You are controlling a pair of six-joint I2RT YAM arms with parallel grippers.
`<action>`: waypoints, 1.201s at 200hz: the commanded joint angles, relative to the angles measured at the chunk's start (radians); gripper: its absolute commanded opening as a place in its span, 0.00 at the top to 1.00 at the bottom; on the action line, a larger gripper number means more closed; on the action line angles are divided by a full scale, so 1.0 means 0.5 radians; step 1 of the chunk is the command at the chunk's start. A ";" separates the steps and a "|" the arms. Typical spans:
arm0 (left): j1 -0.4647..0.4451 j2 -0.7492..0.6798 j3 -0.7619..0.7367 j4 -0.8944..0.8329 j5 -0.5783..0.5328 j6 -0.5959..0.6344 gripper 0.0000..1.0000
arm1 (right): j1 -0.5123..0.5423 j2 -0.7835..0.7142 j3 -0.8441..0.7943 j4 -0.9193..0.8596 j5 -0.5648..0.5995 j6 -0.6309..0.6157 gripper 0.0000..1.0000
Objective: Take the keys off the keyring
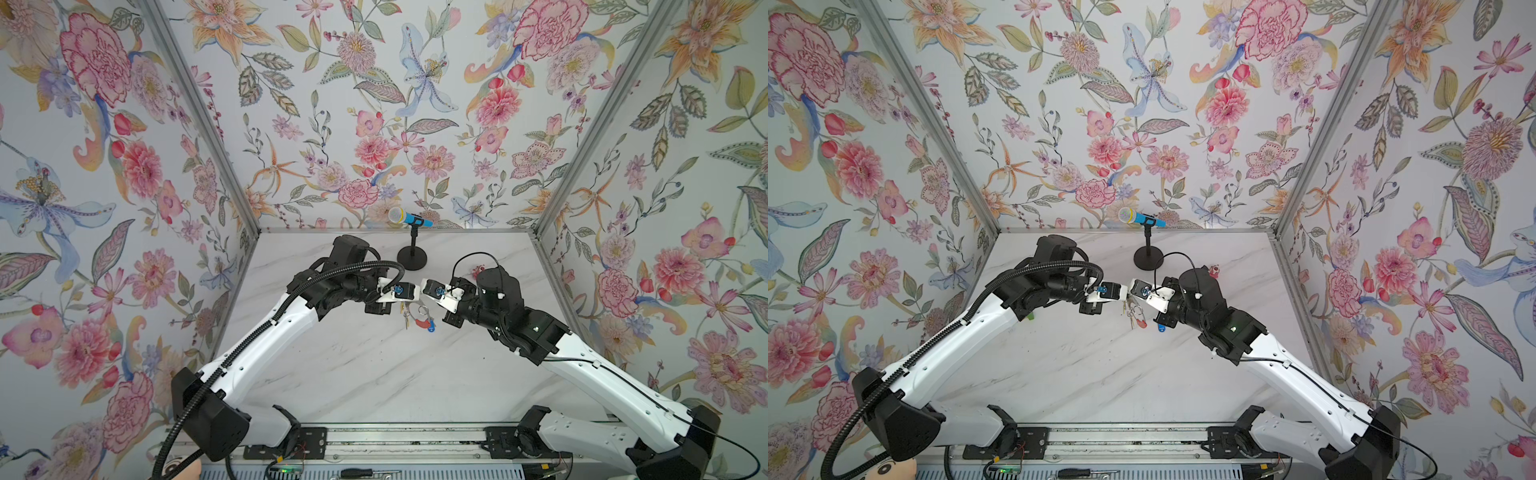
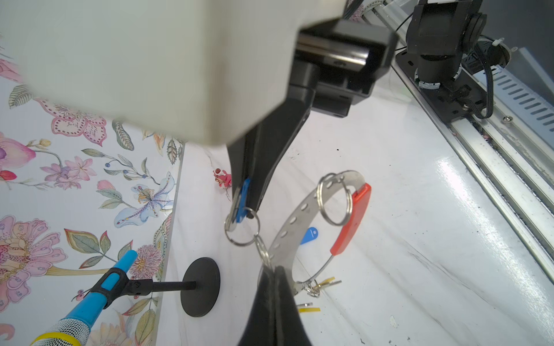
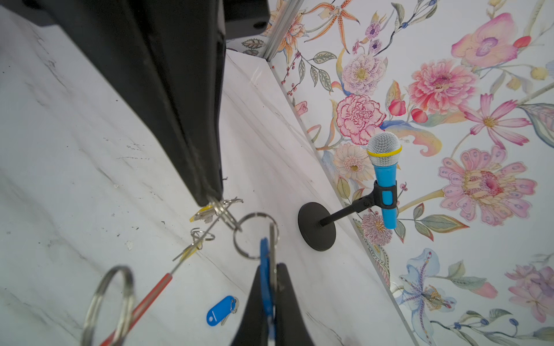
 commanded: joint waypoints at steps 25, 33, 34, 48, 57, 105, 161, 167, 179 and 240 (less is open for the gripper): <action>-0.131 -0.031 -0.036 -0.279 -0.093 0.175 1.00 | -0.064 -0.054 0.038 0.197 0.075 0.086 1.00; -0.146 -0.027 -0.033 -0.286 -0.121 0.178 1.00 | -0.062 -0.053 0.050 0.201 0.045 0.081 1.00; -0.147 -0.028 -0.031 -0.287 -0.123 0.180 1.00 | -0.061 -0.054 0.052 0.204 0.041 0.079 1.00; -0.170 -0.023 -0.027 -0.293 -0.178 0.190 1.00 | -0.061 -0.064 0.070 0.230 0.000 0.077 1.00; -0.197 -0.018 -0.018 -0.310 -0.225 0.203 1.00 | -0.062 -0.061 0.087 0.229 -0.025 0.073 1.00; -0.252 0.007 -0.013 -0.303 -0.364 0.197 1.00 | 0.006 -0.061 0.166 0.180 -0.197 0.005 1.00; -0.253 -0.006 0.049 -0.253 -0.405 0.157 1.00 | 0.120 -0.040 0.220 0.039 -0.218 -0.053 1.00; -0.252 -0.013 0.044 -0.244 -0.418 0.151 1.00 | 0.124 -0.037 0.223 0.020 -0.218 -0.052 1.00; -0.253 -0.014 0.051 -0.244 -0.418 0.150 1.00 | 0.132 -0.026 0.231 -0.012 -0.216 -0.048 1.00; -0.239 -0.065 0.026 -0.120 -0.453 0.084 1.00 | 0.204 0.013 0.265 -0.147 -0.087 -0.082 1.00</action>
